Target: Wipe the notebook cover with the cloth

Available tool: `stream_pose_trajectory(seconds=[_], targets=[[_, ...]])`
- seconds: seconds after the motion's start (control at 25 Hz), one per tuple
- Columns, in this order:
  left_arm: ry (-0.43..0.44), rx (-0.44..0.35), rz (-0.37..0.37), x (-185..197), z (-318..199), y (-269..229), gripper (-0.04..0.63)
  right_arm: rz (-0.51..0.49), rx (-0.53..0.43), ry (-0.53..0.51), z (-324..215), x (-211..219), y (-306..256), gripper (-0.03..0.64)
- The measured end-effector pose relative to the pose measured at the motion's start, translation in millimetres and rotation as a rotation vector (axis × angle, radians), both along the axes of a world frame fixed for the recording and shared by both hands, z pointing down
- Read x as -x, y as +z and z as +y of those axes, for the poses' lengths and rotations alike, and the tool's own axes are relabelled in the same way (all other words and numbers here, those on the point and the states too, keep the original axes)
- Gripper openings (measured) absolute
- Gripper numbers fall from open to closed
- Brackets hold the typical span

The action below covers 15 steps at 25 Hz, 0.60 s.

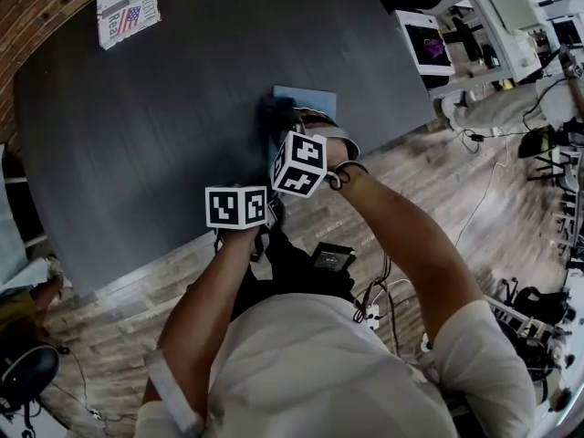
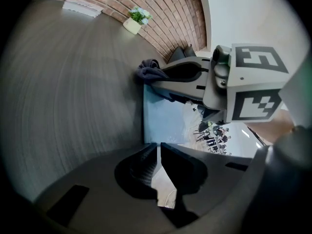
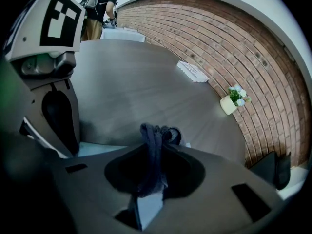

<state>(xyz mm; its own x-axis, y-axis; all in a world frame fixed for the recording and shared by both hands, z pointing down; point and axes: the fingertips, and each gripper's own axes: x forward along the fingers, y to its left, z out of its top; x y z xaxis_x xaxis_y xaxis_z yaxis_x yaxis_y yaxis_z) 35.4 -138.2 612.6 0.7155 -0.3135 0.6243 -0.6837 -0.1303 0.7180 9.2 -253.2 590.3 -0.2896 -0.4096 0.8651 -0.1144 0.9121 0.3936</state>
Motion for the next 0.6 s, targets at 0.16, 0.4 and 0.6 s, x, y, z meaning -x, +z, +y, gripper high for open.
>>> stream_pose_trajectory(seconds=[0.16, 0.4, 0.6], targets=[[0.001, -0.001, 0.001, 0, -1, 2, 0.034, -0.005, 0.02, -0.003, 13, -1, 1, 0.086], [0.012, -0.017, -0.013, 4, 4, 0, 0.04, -0.027, 0.048, 0.014, 29, -4, -1, 0.086], [0.009, -0.008, 0.006, 11, 15, -2, 0.04, -0.035, 0.062, 0.019, 41, -5, -3, 0.086]])
